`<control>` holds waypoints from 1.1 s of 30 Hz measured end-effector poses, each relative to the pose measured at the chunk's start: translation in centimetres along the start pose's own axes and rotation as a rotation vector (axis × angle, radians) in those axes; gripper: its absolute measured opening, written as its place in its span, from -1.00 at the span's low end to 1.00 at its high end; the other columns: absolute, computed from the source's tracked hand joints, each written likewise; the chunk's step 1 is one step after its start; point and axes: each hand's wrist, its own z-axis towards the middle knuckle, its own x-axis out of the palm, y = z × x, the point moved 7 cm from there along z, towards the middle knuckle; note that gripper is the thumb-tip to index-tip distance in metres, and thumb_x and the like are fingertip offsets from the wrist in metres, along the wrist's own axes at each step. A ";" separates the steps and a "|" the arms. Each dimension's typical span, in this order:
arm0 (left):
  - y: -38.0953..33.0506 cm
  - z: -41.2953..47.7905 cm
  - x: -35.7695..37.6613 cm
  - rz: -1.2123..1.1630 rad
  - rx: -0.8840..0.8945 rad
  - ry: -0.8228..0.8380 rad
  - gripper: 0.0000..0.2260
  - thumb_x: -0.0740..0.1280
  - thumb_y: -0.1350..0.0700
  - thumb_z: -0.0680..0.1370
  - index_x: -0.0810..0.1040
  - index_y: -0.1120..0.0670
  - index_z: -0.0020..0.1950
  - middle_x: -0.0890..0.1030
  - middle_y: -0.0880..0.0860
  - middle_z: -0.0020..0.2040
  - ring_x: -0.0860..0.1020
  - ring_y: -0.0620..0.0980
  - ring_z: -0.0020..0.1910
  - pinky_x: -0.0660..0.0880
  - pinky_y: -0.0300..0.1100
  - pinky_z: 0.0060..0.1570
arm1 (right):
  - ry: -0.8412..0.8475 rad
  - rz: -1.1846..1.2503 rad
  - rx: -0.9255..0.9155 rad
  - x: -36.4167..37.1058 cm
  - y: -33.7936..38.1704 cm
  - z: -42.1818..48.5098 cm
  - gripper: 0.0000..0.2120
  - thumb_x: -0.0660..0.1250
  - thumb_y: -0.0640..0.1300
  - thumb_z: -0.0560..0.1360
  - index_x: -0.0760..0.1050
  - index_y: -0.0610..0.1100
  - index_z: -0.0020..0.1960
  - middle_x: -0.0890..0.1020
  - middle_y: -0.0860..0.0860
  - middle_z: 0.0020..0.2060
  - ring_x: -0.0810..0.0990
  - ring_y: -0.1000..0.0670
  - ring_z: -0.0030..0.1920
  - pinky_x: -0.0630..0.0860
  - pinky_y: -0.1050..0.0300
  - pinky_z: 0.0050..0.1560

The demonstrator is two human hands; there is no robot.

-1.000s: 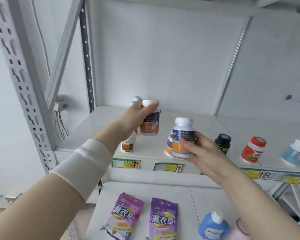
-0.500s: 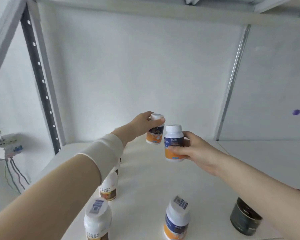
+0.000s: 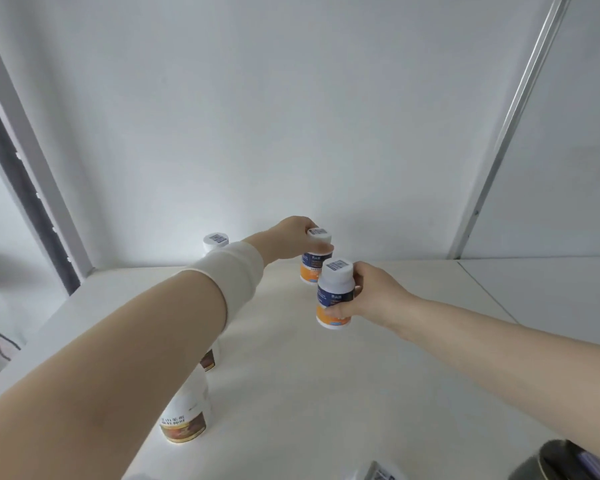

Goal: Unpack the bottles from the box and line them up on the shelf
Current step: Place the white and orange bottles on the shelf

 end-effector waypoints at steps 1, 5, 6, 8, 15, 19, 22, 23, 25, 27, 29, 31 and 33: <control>0.1 0.3 0.1 0.005 -0.003 0.003 -0.76 0.42 -0.02 0.42 0.49 0.05 -0.01 0.52 -0.02 -0.08 0.48 0.00 -0.08 0.37 -0.21 -0.15 | -0.005 -0.001 -0.001 0.1 0.0 0.3 -0.43 0.55 -0.25 0.25 0.44 -0.14 0.21 0.61 -0.02 0.09 0.58 -0.05 0.11 0.47 0.15 0.02; 0.6 1.0 0.5 0.018 -0.022 0.005 -0.72 0.42 -0.01 0.42 0.49 0.07 0.04 0.54 0.01 -0.02 0.51 0.01 -0.04 0.41 -0.19 -0.07 | -0.016 -0.021 0.011 0.6 -0.1 1.5 -0.42 0.54 -0.26 0.28 0.41 -0.15 0.23 0.54 0.01 0.03 0.54 -0.04 0.09 0.44 0.16 0.03; 0.7 1.1 0.6 0.029 -0.025 0.007 -0.72 0.42 -0.01 0.42 0.49 0.07 0.05 0.54 0.01 0.00 0.51 0.01 -0.03 0.41 -0.18 -0.06 | -0.020 -0.026 0.019 0.6 -0.3 1.8 -0.41 0.54 -0.26 0.27 0.41 -0.15 0.25 0.54 0.01 0.03 0.54 -0.05 0.11 0.45 0.14 0.05; 0.8 1.3 0.9 0.043 -0.030 0.014 -0.69 0.43 0.00 0.43 0.49 0.08 0.09 0.54 0.02 0.02 0.51 0.02 -0.01 0.42 -0.17 -0.03 | -0.027 -0.035 0.034 0.8 -0.8 2.2 -0.38 0.54 -0.26 0.27 0.40 -0.15 0.27 0.53 0.01 0.05 0.54 -0.06 0.15 0.47 0.11 0.11; 0.5 1.8 1.4 0.057 -0.033 0.011 -0.61 0.43 0.01 0.44 0.47 0.13 0.19 0.52 0.05 0.10 0.49 0.03 0.03 0.43 -0.14 0.02 | -0.041 -0.074 0.032 1.0 -1.2 3.0 -0.36 0.55 -0.22 0.26 0.38 -0.13 0.28 0.57 -0.03 0.17 0.54 -0.08 0.18 0.48 -0.03 0.22; 0.3 1.9 1.7 0.043 -0.035 0.003 -0.62 0.42 0.02 0.44 0.46 0.13 0.19 0.52 0.04 0.09 0.49 0.03 0.03 0.44 -0.14 0.00 | -0.032 -0.130 0.019 1.1 -1.3 3.2 -0.40 0.53 -0.18 0.30 0.36 -0.14 0.27 0.56 -0.03 0.16 0.53 -0.08 0.18 0.48 -0.02 0.21; 0.3 1.8 1.7 0.057 -0.039 -0.001 -0.61 0.41 0.01 0.45 0.45 0.12 0.20 0.50 0.02 0.07 0.48 0.02 0.02 0.41 -0.18 -0.05 | -0.028 -0.154 0.007 1.3 -1.4 3.1 -0.38 0.52 -0.17 0.30 0.35 -0.15 0.28 0.55 -0.03 0.18 0.53 -0.08 0.19 0.48 -0.03 0.22; 0.3 1.8 1.8 0.059 -0.041 0.000 -0.61 0.41 0.01 0.46 0.44 0.12 0.21 0.50 0.02 0.08 0.48 0.02 0.02 0.41 -0.18 -0.05 | -0.027 -0.159 0.008 1.3 -1.4 3.1 -0.38 0.52 -0.16 0.30 0.35 -0.15 0.28 0.55 -0.03 0.17 0.53 -0.08 0.19 0.49 -0.03 0.21; 0.2 1.7 1.9 0.066 -0.038 0.001 -0.59 0.40 0.00 0.46 0.43 0.12 0.23 0.51 0.04 0.12 0.49 0.02 0.04 0.42 -0.17 -0.03 | -0.017 -0.181 0.015 1.4 -1.3 3.0 -0.39 0.52 -0.14 0.29 0.37 -0.13 0.27 0.56 -0.01 0.15 0.54 -0.07 0.17 0.50 -0.02 0.20; -0.1 1.5 1.8 0.076 -0.033 -0.002 -0.54 0.40 0.00 0.47 0.38 0.10 0.31 0.49 0.04 0.20 0.48 0.03 0.12 0.41 -0.18 0.02 | 0.002 -0.212 0.025 1.4 -1.2 3.0 -0.39 0.54 -0.08 0.25 0.40 -0.11 0.24 0.58 0.00 0.12 0.56 -0.07 0.16 0.51 -0.03 0.19; -0.6 0.9 1.3 0.097 -0.032 -0.016 -0.48 0.38 -0.02 0.49 0.32 0.09 0.39 0.44 0.04 0.30 0.45 0.04 0.23 0.34 -0.20 0.06 | 0.021 -0.243 0.040 1.1 -1.0 2.6 -0.38 0.55 -0.05 0.25 0.40 -0.10 0.24 0.58 0.01 0.12 0.56 -0.05 0.15 0.51 0.02 0.18; -1.2 0.0 0.5 0.126 -0.025 -0.020 -0.48 0.36 -0.03 0.51 0.30 0.09 0.40 0.43 0.03 0.33 0.42 0.03 0.28 0.30 -0.21 0.09 | 0.039 -0.286 0.050 0.3 -0.5 1.4 -0.34 0.54 -0.01 0.28 0.37 -0.09 0.30 0.53 0.04 0.17 0.52 -0.01 0.18 0.48 0.11 0.17; -2.0 -1.6 -0.5 0.166 -0.014 -0.034 -0.51 0.34 -0.04 0.52 0.33 0.10 0.38 0.45 0.04 0.33 0.42 0.02 0.29 0.30 -0.19 0.14 | 0.045 -0.344 0.052 -0.7 0.2 -0.1 -0.26 0.52 0.00 0.32 0.27 -0.11 0.40 0.44 0.02 0.28 0.44 -0.01 0.28 0.40 0.15 0.20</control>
